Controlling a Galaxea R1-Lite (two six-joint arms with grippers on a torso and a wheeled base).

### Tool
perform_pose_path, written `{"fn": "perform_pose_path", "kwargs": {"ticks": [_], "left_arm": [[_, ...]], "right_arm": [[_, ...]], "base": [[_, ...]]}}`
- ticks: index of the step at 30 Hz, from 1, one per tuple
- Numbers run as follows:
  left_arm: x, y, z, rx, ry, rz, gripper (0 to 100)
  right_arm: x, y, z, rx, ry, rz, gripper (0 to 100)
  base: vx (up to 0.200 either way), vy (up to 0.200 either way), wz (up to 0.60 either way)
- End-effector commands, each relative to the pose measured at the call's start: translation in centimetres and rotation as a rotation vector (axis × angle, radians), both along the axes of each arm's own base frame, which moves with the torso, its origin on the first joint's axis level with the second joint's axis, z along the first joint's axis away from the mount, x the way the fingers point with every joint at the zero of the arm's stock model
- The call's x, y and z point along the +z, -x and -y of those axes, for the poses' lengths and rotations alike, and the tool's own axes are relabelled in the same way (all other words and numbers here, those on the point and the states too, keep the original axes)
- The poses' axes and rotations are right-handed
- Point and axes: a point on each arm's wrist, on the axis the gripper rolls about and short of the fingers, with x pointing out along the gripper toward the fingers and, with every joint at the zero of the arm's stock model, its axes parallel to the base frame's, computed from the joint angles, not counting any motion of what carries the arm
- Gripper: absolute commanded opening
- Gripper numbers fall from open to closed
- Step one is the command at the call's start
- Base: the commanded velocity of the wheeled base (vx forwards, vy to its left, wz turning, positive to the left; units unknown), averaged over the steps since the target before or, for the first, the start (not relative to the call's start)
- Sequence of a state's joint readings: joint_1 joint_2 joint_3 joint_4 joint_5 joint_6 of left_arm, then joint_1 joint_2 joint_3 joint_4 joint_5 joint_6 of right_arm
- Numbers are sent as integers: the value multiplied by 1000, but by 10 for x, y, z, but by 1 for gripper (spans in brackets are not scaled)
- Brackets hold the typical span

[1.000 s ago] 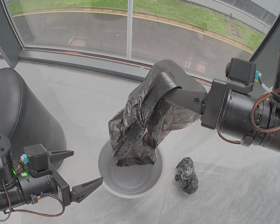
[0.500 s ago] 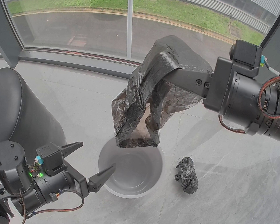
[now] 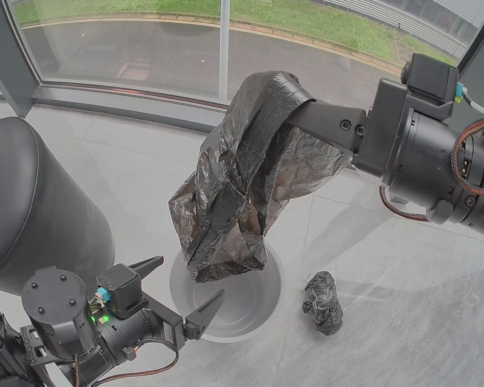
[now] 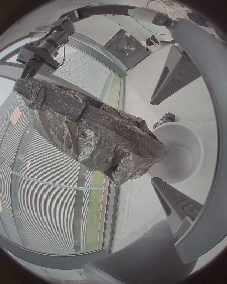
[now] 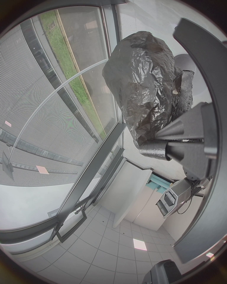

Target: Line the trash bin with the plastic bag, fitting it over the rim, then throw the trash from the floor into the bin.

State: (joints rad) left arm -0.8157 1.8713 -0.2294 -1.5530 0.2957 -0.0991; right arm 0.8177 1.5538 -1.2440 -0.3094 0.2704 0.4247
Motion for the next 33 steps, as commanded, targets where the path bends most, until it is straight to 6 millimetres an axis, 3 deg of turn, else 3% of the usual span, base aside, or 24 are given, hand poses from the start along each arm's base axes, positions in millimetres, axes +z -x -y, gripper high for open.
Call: {"fn": "perform_pose_path", "kwargs": {"ticks": [1, 8, 21, 33], "left_arm": [[-3, -10, 8, 8, 24, -8, 100], [-17, -24, 23, 16, 5, -25, 100], [-20, -45, 44, 143, 39, 15, 100], [-26, -51, 47, 207, 29, 17, 100]], "right_arm": [[3, 3, 2, 3, -7, 6, 0], [7, 11, 3, 21, -20, 18, 0], [11, 15, 5, 4, -30, 27, 0], [16, 24, 4, 29, -48, 41, 0]], "base": [[0, 0, 0], [0, 0, 0], [0, 0, 0], [0, 0, 0]]}}
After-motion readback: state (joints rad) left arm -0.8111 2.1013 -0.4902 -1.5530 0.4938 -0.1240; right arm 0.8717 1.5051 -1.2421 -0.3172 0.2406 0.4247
